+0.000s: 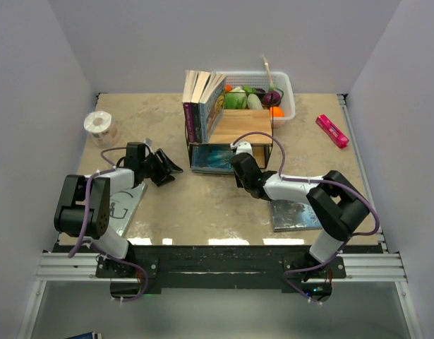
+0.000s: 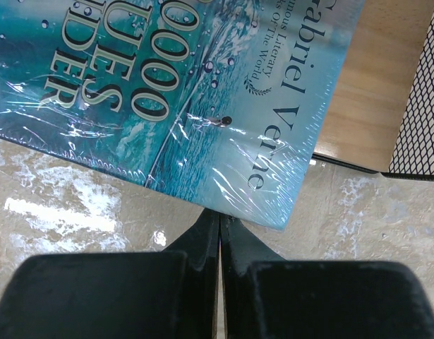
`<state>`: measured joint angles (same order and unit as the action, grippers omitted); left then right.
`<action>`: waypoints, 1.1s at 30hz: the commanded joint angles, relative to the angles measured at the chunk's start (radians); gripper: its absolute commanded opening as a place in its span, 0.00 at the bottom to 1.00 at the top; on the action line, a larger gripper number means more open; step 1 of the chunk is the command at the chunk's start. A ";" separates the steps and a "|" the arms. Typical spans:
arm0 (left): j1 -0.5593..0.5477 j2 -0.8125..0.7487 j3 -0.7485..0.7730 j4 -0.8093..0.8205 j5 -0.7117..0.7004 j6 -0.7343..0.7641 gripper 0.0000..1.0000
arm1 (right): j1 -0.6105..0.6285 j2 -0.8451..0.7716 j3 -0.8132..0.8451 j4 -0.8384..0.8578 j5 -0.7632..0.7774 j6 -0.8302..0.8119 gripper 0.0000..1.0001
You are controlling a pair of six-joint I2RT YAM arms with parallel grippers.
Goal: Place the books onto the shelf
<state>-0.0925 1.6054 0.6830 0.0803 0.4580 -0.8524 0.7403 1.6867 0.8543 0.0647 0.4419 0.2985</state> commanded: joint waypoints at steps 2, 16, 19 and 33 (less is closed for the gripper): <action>0.008 -0.004 0.032 0.018 0.013 0.012 0.58 | -0.024 -0.053 0.017 0.046 0.020 0.024 0.00; 0.008 0.005 0.032 0.029 0.010 -0.002 0.58 | -0.029 -0.392 -0.330 0.305 -0.006 0.353 0.00; 0.008 0.005 0.032 0.033 0.013 -0.005 0.58 | -0.028 -0.378 -0.348 0.330 -0.045 0.419 0.00; 0.008 -0.010 0.032 -0.005 0.015 0.023 0.58 | -0.059 -0.194 -0.325 0.474 -0.051 0.559 0.00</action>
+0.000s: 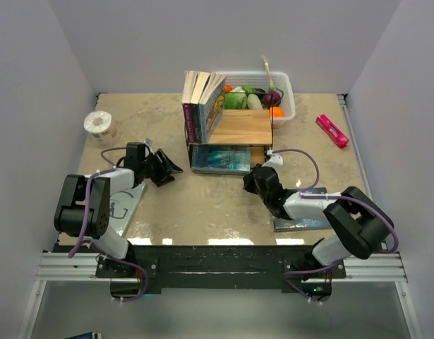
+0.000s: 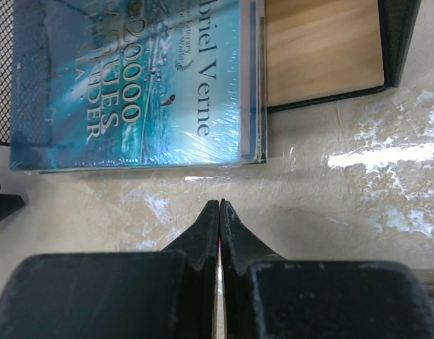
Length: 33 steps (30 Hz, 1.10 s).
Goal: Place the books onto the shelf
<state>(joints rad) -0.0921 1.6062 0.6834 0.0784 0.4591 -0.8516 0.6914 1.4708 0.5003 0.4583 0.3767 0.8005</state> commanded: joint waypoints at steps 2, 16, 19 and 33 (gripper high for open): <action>0.008 -0.014 0.033 -0.005 0.015 0.022 0.58 | -0.018 0.029 0.043 0.082 0.014 0.052 0.00; 0.008 -0.011 0.028 0.003 0.013 0.020 0.58 | -0.056 0.071 0.078 0.076 -0.009 0.032 0.00; 0.008 -0.008 0.028 0.003 0.013 0.019 0.58 | -0.061 0.077 0.084 0.077 -0.013 0.029 0.00; 0.008 0.011 0.031 0.018 0.012 0.009 0.58 | -0.084 0.083 0.103 0.074 -0.028 0.008 0.00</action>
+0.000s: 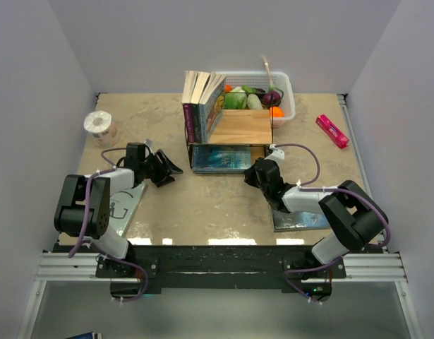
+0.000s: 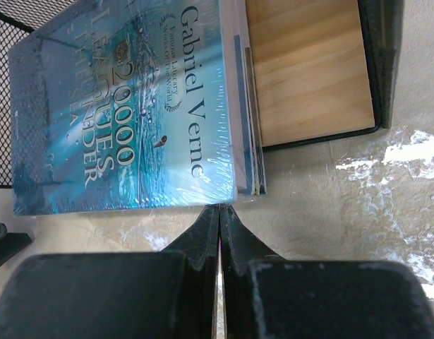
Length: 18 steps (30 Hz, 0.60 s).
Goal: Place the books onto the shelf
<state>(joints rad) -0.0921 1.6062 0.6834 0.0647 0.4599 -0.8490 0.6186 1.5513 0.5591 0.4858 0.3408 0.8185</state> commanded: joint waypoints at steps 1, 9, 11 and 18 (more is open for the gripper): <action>0.008 0.011 0.030 0.035 0.013 0.005 0.58 | -0.011 0.003 0.045 0.048 0.004 -0.016 0.00; 0.008 0.017 0.033 0.037 0.010 0.007 0.58 | -0.011 -0.147 0.001 -0.032 -0.019 -0.107 0.00; 0.008 0.026 0.034 0.047 0.013 -0.004 0.58 | -0.011 -0.216 -0.014 -0.087 0.015 -0.099 0.00; 0.008 0.055 0.088 0.058 0.013 -0.032 0.58 | -0.057 -0.217 -0.065 -0.038 -0.006 0.027 0.00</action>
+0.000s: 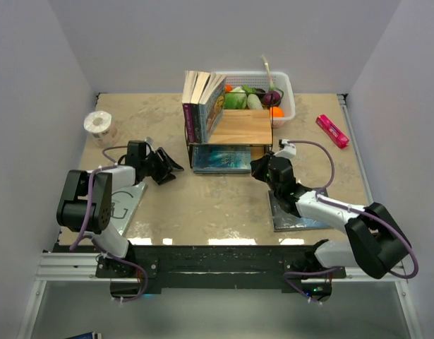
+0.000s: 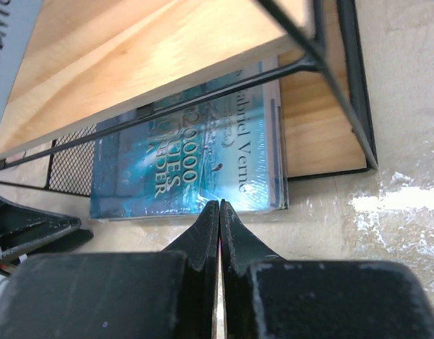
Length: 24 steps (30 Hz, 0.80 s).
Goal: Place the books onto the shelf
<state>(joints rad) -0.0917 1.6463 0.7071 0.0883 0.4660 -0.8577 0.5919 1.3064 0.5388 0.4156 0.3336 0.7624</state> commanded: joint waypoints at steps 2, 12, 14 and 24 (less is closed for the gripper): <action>0.007 0.021 0.092 0.018 0.005 -0.023 0.58 | -0.053 0.039 -0.080 0.172 -0.060 0.145 0.05; 0.017 0.035 0.129 0.005 -0.007 -0.038 0.58 | -0.067 0.148 -0.115 0.414 -0.114 0.222 0.36; 0.018 0.044 0.140 0.004 -0.007 -0.041 0.58 | -0.066 0.166 -0.108 0.414 -0.111 0.222 0.40; 0.021 0.079 0.150 0.019 -0.007 -0.049 0.58 | -0.073 0.211 -0.105 0.410 -0.074 0.226 0.52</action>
<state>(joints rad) -0.0788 1.7115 0.8257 0.0818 0.4595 -0.8871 0.5266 1.5082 0.4164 0.7757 0.2173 0.9764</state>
